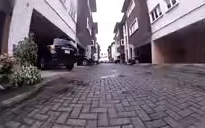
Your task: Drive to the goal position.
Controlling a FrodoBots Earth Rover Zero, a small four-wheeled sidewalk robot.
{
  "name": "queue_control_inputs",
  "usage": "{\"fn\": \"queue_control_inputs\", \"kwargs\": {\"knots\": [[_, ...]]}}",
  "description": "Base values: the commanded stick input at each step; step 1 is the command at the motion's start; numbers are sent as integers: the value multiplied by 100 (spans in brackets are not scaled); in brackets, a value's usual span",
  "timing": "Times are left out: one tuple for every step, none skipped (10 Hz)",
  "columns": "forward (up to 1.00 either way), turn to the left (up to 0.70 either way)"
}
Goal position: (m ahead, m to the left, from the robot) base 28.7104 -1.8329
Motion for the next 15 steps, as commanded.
{"fn": "queue_control_inputs", "kwargs": {"knots": [[70, -35], [70, -35], [70, -33], [70, -12], [70, 0], [70, 0], [70, 0], [70, 0], [70, 0], [70, 0], [70, 0], [70, 0], [70, 0], [70, 0], [70, 0]]}}
